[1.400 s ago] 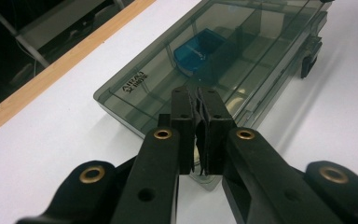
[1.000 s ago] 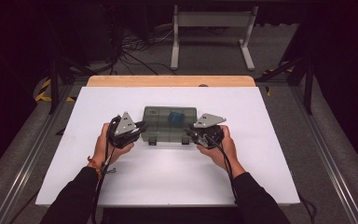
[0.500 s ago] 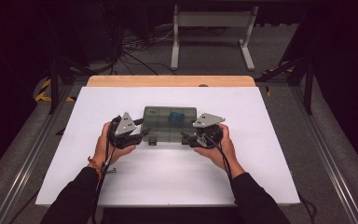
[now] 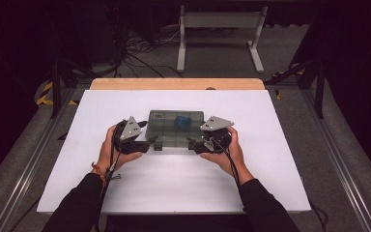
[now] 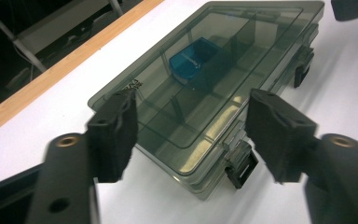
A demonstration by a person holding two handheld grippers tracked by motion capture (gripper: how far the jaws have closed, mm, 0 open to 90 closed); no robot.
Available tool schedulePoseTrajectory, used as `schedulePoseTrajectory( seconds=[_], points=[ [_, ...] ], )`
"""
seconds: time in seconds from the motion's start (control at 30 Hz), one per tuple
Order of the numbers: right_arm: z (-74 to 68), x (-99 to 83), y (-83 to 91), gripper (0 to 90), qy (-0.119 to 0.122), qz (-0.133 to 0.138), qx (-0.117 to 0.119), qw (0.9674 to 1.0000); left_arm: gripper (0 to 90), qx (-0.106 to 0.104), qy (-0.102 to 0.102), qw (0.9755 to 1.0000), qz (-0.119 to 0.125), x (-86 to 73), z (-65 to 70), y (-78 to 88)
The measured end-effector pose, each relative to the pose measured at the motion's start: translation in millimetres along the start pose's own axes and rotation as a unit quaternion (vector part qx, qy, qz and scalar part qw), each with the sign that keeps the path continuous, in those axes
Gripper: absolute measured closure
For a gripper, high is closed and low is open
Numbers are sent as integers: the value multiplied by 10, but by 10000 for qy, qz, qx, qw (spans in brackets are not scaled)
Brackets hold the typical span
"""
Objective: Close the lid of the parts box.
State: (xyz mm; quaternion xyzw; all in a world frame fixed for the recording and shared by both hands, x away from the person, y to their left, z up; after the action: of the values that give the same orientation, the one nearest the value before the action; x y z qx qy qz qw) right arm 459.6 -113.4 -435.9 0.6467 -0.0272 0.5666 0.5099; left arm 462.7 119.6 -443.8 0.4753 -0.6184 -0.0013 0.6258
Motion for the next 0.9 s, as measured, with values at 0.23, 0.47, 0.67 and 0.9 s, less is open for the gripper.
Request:
schedulePoseTrajectory(
  seconds=[0.23,0.47,0.67,0.9],
  points=[
    [13,-4,-19,123,-19,-36,-134,9999,228,-1,45,10000,37,7,12,-13],
    [29,-3,-45,40,-109,-39,-329,9994,104,-95,134,9997,160,21,30,-25],
    [13,1,-48,31,-59,-38,-370,9993,40,-205,90,9995,243,35,74,-27],
    [5,9,-32,32,-67,24,-317,9995,19,-190,45,9993,316,46,98,-27]
  ],
)
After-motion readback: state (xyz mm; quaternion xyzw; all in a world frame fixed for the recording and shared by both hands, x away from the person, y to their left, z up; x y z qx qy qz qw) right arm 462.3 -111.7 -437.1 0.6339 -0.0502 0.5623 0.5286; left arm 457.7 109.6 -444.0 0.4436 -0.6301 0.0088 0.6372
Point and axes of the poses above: each handheld gripper's, and its own axes: y roughly backward along the jaws, x roughly out of its top, z roughly to its right, the point moved 6 cm from there along -y, roughly forward along the jaws, and after that the axes turned 7 degrees about -z, right-handed, at the moved point
